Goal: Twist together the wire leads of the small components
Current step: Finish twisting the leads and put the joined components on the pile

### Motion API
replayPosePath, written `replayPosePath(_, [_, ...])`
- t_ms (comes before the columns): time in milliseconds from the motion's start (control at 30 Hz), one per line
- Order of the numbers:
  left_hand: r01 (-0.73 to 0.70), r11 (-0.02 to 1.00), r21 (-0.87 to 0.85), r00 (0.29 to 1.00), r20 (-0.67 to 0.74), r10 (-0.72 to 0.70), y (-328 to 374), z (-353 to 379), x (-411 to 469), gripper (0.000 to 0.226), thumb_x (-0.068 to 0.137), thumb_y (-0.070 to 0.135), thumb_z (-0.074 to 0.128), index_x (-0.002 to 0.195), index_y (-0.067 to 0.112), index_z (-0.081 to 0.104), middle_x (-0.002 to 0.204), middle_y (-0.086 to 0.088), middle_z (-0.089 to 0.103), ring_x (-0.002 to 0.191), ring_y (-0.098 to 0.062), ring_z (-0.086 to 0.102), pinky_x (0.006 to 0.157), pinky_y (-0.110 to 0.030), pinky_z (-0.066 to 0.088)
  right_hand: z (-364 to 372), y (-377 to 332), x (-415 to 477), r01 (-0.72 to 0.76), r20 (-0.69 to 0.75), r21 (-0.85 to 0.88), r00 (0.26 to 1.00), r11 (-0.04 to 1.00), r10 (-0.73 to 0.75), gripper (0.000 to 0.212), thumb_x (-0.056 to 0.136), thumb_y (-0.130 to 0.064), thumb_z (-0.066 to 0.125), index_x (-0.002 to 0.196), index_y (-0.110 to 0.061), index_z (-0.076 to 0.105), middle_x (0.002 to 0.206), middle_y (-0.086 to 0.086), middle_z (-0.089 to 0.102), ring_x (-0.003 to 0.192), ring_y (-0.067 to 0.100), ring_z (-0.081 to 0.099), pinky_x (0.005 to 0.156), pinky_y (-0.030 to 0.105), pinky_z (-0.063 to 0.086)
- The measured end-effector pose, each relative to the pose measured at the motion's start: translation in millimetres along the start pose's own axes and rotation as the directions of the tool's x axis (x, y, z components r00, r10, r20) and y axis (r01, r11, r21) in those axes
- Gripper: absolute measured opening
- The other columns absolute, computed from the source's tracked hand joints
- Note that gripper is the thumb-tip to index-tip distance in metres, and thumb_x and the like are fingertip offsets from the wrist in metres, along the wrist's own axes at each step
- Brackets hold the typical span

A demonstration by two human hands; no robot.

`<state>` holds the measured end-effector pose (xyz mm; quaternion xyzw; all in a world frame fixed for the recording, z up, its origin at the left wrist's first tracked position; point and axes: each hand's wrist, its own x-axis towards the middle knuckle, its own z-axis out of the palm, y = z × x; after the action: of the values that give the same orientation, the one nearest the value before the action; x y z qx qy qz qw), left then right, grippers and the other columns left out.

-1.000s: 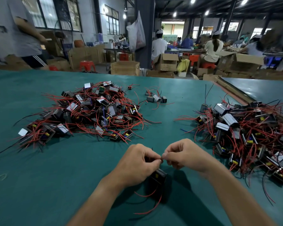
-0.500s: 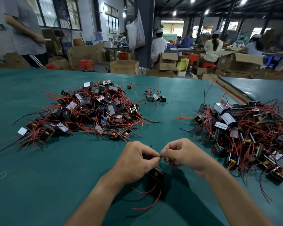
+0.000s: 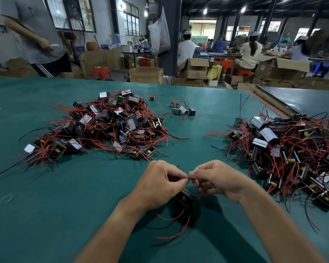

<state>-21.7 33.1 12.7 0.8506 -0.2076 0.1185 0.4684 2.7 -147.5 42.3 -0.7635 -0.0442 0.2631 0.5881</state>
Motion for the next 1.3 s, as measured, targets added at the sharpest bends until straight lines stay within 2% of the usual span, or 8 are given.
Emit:
replayPosePath(233, [-0.057,0.998,0.038,0.998,-0.038,0.058,5,2,0,0.009,0.078,0.017,0.069,0.076,0.016,0.078,0.057,0.006,0.063,0.051,0.001,0.051,0.05,-0.019,0.038,-1,0,1,-0.134,0.076,0.191,0.99,0.972,0.122,0.014,0.09,-0.011,0.059,0.077,-0.012,0.063,0.061,0.001,0.058,0.045,0.008,0.05,0.052,0.024,0.052])
replayPosePath(367, [0.08,0.992,-0.102,0.996,-0.021,-0.083,6,-1,3,0.009,0.079,0.015,0.071,0.074,0.012,0.077,0.056,-0.01,0.061,0.053,-0.009,0.045,0.05,-0.029,0.036,2,1,2,0.172,-0.059,0.118,0.984,0.978,-0.166,0.017,0.087,-0.002,0.066,0.072,-0.011,0.064,0.064,0.006,0.058,0.05,0.009,0.05,0.054,0.02,0.052])
replayPosePath(500, [0.203,0.947,-0.247,0.979,0.017,-0.205,9,-3,4,0.014,0.083,0.002,0.07,0.071,0.005,0.076,0.043,0.013,0.051,0.041,0.001,0.037,0.044,-0.014,0.029,1,1,1,0.355,-0.084,-0.067,0.929,0.933,-0.36,0.012,0.089,0.0,0.065,0.078,-0.003,0.069,0.067,0.011,0.061,0.054,0.014,0.051,0.059,0.026,0.049])
replayPosePath(600, [0.244,0.931,-0.271,0.968,0.01,-0.251,10,-4,4,0.012,0.083,0.001,0.069,0.073,0.002,0.076,0.042,0.014,0.052,0.038,0.004,0.037,0.042,-0.011,0.029,0,0,-2,0.382,-0.074,-0.124,0.917,0.916,-0.393,0.01,0.088,0.002,0.066,0.079,0.0,0.071,0.063,0.004,0.065,0.056,0.014,0.053,0.059,0.025,0.049])
replayPosePath(733, [0.162,0.976,-0.148,0.986,-0.02,-0.167,9,-2,2,0.013,0.082,0.006,0.071,0.071,0.009,0.077,0.048,0.004,0.057,0.045,-0.002,0.042,0.048,-0.018,0.032,0,0,-3,0.298,-0.065,-0.151,0.948,0.942,-0.31,0.017,0.087,0.0,0.067,0.072,-0.006,0.069,0.058,0.0,0.062,0.049,0.009,0.052,0.052,0.019,0.045])
replayPosePath(867, [-0.163,0.957,0.24,0.983,-0.042,0.177,10,3,-1,0.012,0.079,0.015,0.071,0.068,0.015,0.075,0.052,0.002,0.056,0.05,-0.01,0.05,0.05,-0.027,0.038,-6,0,-6,0.05,0.021,-0.057,0.999,0.997,-0.048,0.022,0.087,-0.003,0.067,0.066,-0.009,0.065,0.056,0.002,0.06,0.046,0.008,0.049,0.046,0.016,0.043])
replayPosePath(1067, [-0.097,0.993,0.062,0.992,-0.078,0.102,10,2,-1,0.008,0.076,0.017,0.07,0.072,0.017,0.077,0.054,0.008,0.06,0.05,-0.001,0.051,0.05,-0.018,0.036,-12,0,-8,0.117,0.062,-0.082,0.992,0.99,-0.112,0.014,0.089,-0.01,0.067,0.076,-0.006,0.065,0.062,0.001,0.064,0.052,0.008,0.054,0.055,0.02,0.049])
replayPosePath(1300, [-0.147,0.982,0.12,0.987,-0.044,0.154,14,2,-3,0.009,0.08,0.012,0.073,0.074,0.015,0.078,0.055,0.008,0.059,0.05,-0.003,0.05,0.052,-0.019,0.036,-15,1,-8,0.041,0.126,-0.053,0.991,0.998,-0.034,0.025,0.091,-0.009,0.065,0.066,-0.014,0.066,0.062,0.001,0.063,0.051,0.007,0.055,0.052,0.018,0.05])
